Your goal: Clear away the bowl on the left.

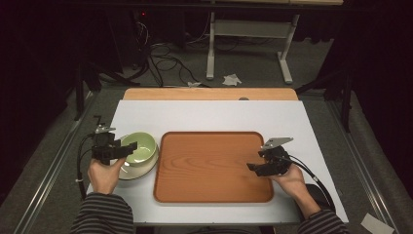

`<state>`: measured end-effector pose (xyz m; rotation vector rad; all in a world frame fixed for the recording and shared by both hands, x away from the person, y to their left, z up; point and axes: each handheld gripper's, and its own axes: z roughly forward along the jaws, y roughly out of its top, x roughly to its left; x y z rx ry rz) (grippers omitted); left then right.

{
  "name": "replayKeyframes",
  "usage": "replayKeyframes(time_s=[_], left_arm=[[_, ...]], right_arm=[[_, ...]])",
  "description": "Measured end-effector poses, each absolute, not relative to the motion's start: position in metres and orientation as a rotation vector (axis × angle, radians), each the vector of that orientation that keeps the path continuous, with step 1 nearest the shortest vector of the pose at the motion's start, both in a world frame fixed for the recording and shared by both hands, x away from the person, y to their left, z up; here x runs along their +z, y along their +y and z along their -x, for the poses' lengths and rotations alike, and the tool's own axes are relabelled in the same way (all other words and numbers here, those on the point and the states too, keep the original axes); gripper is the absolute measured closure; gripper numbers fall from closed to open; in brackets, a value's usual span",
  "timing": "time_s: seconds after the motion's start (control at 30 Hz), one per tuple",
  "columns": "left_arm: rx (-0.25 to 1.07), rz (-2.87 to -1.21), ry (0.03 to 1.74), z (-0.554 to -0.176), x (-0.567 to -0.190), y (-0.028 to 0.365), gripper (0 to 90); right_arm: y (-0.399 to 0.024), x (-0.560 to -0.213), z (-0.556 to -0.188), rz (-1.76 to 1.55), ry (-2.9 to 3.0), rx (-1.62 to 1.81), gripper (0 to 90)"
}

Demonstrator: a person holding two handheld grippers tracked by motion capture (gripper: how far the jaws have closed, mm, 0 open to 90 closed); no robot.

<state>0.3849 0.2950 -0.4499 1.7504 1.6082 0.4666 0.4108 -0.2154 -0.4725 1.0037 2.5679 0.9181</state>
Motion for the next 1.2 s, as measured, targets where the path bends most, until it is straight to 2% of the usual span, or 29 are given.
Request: replayKeyframes(time_s=[0.33, 0.53, 0.73, 1.2], left_arm=[[0.473, -1.72, 1.677, -0.391, -0.454, 0.302, 31.9], [0.405, -1.77, 1.734, -0.399, -0.464, 0.302, 33.5], [0.349, -1.799, 1.764, -0.404, -0.472, 0.302, 38.0], [0.311, -1.848, 1.764, -0.408, -0.477, 0.301, 49.7]], right_arm=[[-0.217, -0.474, -0.412, -0.992, 2.584, 0.911, 32.6], [-0.216, -0.474, -0.412, -0.987, 2.589, 0.91, 32.4], [-0.215, -0.474, -0.412, -0.985, 2.589, 0.908, 32.3], [-0.215, -0.474, -0.411, -0.982, 2.594, 0.9, 32.3]])
